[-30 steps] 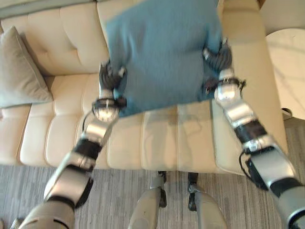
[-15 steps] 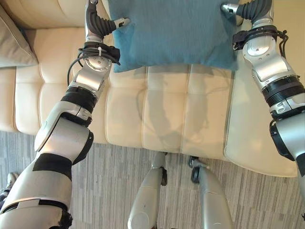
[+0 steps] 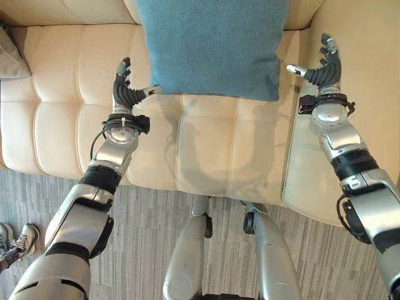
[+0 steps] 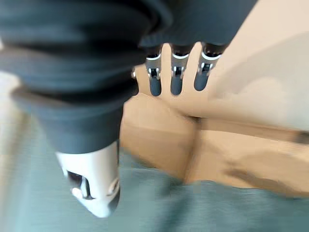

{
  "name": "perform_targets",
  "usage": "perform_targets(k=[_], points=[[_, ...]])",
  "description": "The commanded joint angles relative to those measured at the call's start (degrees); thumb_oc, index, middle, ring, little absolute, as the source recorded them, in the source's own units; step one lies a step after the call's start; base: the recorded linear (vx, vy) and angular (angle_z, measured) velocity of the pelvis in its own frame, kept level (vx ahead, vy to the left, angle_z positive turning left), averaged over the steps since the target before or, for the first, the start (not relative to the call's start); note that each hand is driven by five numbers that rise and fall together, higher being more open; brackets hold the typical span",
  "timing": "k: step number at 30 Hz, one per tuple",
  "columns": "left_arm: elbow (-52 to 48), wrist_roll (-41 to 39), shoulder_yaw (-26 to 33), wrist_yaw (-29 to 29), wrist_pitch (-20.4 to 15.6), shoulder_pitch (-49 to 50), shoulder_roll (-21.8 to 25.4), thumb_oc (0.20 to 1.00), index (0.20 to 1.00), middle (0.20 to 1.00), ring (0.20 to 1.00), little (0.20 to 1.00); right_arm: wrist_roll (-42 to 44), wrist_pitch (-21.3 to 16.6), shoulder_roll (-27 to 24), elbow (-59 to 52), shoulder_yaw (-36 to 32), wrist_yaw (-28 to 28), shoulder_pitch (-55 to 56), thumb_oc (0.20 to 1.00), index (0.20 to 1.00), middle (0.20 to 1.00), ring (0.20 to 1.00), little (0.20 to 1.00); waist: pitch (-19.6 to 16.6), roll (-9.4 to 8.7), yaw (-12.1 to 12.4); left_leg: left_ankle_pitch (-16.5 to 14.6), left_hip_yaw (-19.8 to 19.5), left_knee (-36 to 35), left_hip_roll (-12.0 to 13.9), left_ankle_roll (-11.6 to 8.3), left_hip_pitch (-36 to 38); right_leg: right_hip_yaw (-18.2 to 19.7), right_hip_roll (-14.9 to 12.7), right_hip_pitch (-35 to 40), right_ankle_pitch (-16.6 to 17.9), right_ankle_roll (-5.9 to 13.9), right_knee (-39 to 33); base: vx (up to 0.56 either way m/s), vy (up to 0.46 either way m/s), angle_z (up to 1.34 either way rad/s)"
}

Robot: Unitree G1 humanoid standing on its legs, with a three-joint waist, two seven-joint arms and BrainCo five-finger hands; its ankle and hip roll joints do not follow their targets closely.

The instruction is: Pick up all the scattered cushions and arrange them neatly on the sofa.

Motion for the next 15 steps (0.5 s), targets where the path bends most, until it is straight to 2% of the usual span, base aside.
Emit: perform_targets(k=[1,3,4,5,6,7,8,10,12,15], points=[[-2.8,3.1,4.7,-1.8,-3.6,4.9,1.9,1.0,1.0,1.0,1.0,1.0,-3.4,-3.8,-1.7,-7.0,-3.3,3.3,7.1,1.0,1.0,1.0,1.0,1.0,-3.4,-2.0,0.5,-9.8,3.2,-0.5,-2.8,-5.13,4.1,1.5,-2.1,5.5,1.7,7.5,-10.3,0.05,0.029,-0.06],[-6.4,4.4,7.8,-4.6,-3.3,13.1,0.7,1.0,1.0,1.0,1.0,1.0,-4.1,-4.8,-1.5,-11.8,-7.3,6.5,17.3,1.0,1.0,1.0,1.0,1.0,-4.9,-2.75,-0.3,-10.9,4.1,-0.5,-2.5,-4.67,7.2,1.6,-2.1,8.5,1.5,7.61,-10.9,0.12,0.051,-0.16],[-9.3,5.3,10.2,-7.8,-2.4,21.8,-0.4,1.0,1.0,1.0,1.0,1.0,-4.7,-4.6,-0.9,-16.2,-10.5,10.2,27.2,1.0,1.0,1.0,1.0,1.0,-6.6,-3.53,-1.0,-12.1,4.9,-0.5,-2.4,-3.97,10.7,1.8,-2.0,12.1,0.9,7.65,-11.4,0.11,0.045,-0.23],[-9.5,5.3,10.2,-7.8,-2.3,22.1,-0.4,1.0,1.0,1.0,1.0,1.0,-4.7,-4.5,-0.9,-16.4,-10.6,10.2,27.5,1.0,1.0,1.0,1.0,1.0,-6.7,-3.56,-1.0,-12.0,4.9,-0.5,-2.4,-3.94,10.6,1.8,-2.0,12.1,1.1,7.63,-11.5,0.18,0.067,-0.26],[-10.1,4.9,13.7,-10.9,-1.3,30.7,-1.5,1.0,1.0,1.0,1.0,1.0,-3.7,-4.4,0.9,-18.2,-14.1,13.8,36.7,1.0,1.0,1.0,1.0,1.0,-8.4,-4.5,-2.0,-13.3,5.6,-0.5,-2.3,-3.08,14.4,2.3,-1.8,15.6,0.3,7.83,-11.9,0.08,0.036,-0.26],[-10.2,4.9,13.7,-10.9,-1.3,30.9,-1.5,1.0,1.0,1.0,1.0,1.0,-3.7,-4.3,1.0,-18.4,-14.2,13.9,36.9,1.0,1.0,1.0,1.0,1.0,-8.5,-4.56,-2.0,-13.2,5.6,-0.5,-2.3,-3.06,14.3,2.3,-1.8,15.5,0.5,7.81,-12.0,0.16,0.065,-0.39],[-10.8,5.3,17.7,-13.3,-0.3,38.9,-3.4,1.0,1.0,1.0,1.0,1.0,-4.0,-4.0,3.0,-18.3,-17.4,16.9,45.6,1.0,1.0,1.0,1.0,1.0,-10.3,-5.47,-3.0,-14.4,6.5,0.1,-2.2,-2.5,17.7,3.1,-1.5,18.9,-0.2,8.07,-12.4,0.12,0.051,-0.41],[-9.7,4.8,19.2,-14.6,0.4,42.1,-4.7,1.0,1.0,1.0,1.0,1.0,-5.1,-3.4,3.6,-18.1,-18.2,18.5,49.5,1.0,1.0,1.0,1.0,1.0,-11.5,-5.83,-3.4,-14.8,6.9,0.6,-2.2,-2.29,18.9,3.3,-1.4,20.1,-0.2,8.08,-12.7,0.1,0.055,-0.37],[-7.1,6.6,21.8,-16.5,2.3,50.1,-8.7,1.0,1.0,1.0,1.0,1.0,-11.0,-1.5,5.1,-14.8,-18.3,21.5,57.6,1.0,1.0,1.0,1.0,1.0,-14.3,-6.56,-4.3,-16.7,8.3,1.6,-2.1,-1.68,22.7,4.8,-0.9,23.2,-0.2,8.62,-13.2,0.07,0.09,-0.24],[-4.3,9.7,22.1,-18.0,3.4,55.2,-11.4,1.0,1.0,1.0,1.0,1.0,-15.8,-0.4,6.6,-9.8,-16.5,23.0,61.9,1.0,1.0,1.0,1.0,1.0,-16.5,-6.76,-5.0,-16.5,10.1,-0.4,-2.1,-1.25,25.9,6.7,-0.5,24.1,1.4,9.54,-13.8,-0.01,0.085,-0.52]])
